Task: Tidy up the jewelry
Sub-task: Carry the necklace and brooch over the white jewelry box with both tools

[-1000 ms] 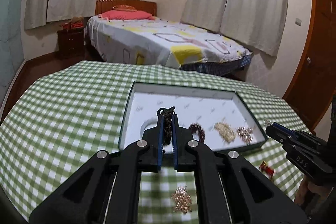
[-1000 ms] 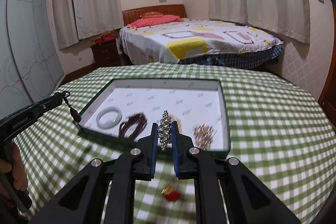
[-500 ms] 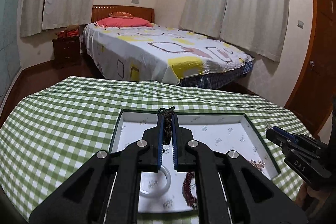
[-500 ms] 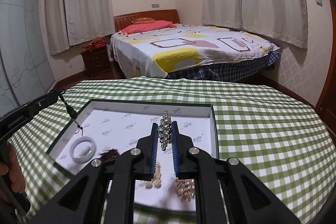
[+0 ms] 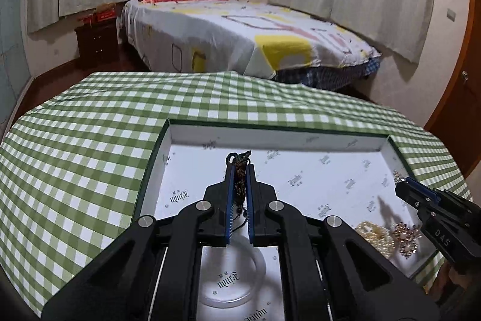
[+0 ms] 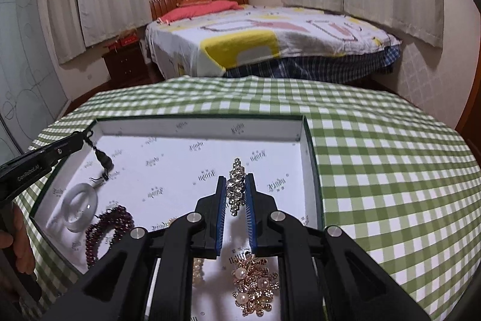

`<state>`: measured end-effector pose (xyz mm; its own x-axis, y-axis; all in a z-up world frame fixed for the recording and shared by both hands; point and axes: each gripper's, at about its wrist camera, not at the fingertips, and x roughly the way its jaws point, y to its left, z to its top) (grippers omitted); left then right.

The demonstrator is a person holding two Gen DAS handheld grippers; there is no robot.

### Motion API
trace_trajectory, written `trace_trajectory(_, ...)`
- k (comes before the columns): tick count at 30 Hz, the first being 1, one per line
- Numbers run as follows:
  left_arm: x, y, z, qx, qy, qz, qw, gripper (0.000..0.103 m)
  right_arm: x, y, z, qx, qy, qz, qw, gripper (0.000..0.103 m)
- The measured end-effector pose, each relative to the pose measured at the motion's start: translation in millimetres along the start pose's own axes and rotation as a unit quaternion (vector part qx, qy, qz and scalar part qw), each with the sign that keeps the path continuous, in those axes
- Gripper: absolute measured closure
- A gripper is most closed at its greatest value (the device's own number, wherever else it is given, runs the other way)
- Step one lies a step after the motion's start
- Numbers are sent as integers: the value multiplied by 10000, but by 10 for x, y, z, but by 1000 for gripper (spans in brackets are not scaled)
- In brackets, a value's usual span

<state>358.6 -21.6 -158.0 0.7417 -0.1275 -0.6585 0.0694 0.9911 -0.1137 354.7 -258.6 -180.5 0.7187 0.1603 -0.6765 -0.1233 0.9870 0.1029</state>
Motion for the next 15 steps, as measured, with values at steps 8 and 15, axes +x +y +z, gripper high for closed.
trace_trajectory(8,197,-3,-3,14,381,78,9992,95,136,-31,-34,48,303,-95,9995,90)
trace_trajectory(15,315,45,-41,-86,616,124,9980,95,218,-63,-35,87,466,-141,9988,90)
